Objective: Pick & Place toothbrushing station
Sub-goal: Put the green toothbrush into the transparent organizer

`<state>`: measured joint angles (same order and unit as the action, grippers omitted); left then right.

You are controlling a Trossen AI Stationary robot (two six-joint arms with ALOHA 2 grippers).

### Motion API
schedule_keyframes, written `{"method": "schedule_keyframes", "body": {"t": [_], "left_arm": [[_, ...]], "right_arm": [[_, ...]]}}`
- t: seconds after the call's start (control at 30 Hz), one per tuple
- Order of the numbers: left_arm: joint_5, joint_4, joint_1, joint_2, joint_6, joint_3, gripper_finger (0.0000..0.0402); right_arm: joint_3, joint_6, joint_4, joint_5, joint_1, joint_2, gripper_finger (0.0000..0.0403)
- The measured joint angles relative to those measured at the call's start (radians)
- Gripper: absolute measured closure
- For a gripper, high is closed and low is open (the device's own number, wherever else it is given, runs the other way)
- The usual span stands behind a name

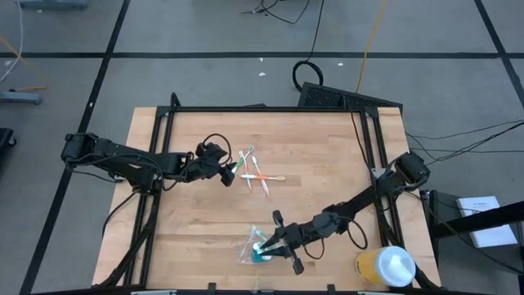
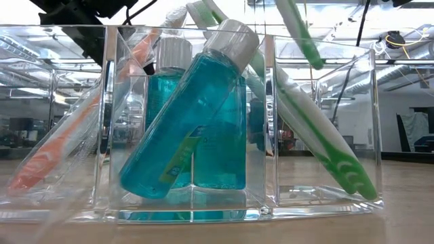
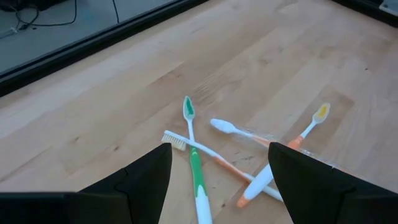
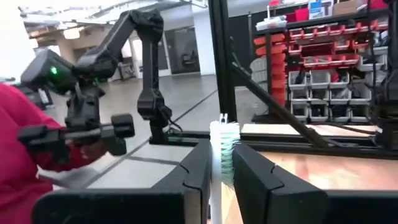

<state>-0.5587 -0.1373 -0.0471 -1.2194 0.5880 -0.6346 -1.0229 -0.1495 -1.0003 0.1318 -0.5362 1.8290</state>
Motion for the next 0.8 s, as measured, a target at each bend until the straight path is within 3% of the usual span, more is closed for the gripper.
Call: {"method": "schedule_keyframes", "body": {"t": [0.63, 0.8], "left_arm": [[0.000, 0.014, 0.000, 0.000, -0.003, 0.000, 0.0126], [0.006, 0.014, 0.000, 0.000, -0.003, 0.000, 0.0126]], "right_arm": [[0.000, -0.026, 0.004, 0.007, -0.003, 0.001, 0.0358], [0.000, -0.075, -0.006, 0.083, -0.003, 0.020, 0.0358]]}}
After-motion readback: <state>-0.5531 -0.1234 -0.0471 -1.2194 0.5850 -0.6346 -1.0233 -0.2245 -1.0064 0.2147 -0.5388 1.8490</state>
